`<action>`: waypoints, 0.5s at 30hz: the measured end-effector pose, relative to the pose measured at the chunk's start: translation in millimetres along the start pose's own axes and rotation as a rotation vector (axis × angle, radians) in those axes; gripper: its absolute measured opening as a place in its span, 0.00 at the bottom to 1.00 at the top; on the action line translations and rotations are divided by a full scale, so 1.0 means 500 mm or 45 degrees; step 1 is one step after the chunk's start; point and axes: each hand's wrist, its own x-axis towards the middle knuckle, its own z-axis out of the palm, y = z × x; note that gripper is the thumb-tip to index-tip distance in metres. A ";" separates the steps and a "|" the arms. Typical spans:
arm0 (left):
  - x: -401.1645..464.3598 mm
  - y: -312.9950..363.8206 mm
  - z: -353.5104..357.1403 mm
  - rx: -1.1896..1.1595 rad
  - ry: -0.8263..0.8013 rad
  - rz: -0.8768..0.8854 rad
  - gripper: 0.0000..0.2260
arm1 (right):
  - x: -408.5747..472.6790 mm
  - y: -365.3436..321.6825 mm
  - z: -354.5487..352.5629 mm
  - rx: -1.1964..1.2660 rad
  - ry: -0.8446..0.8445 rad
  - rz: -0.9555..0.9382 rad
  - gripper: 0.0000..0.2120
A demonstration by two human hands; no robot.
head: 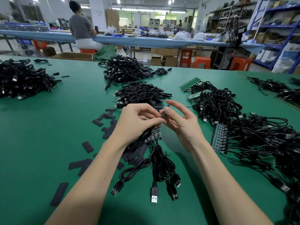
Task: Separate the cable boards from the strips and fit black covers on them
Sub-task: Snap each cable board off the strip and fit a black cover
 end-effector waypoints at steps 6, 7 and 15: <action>-0.002 -0.002 0.001 -0.023 -0.012 0.007 0.06 | 0.004 0.002 -0.003 0.094 0.048 0.077 0.12; -0.003 -0.002 0.002 -0.017 -0.014 0.007 0.06 | 0.005 0.002 -0.004 0.107 0.056 0.084 0.11; -0.001 0.001 0.004 -0.004 0.022 -0.003 0.07 | 0.006 0.002 0.003 0.088 0.040 0.053 0.15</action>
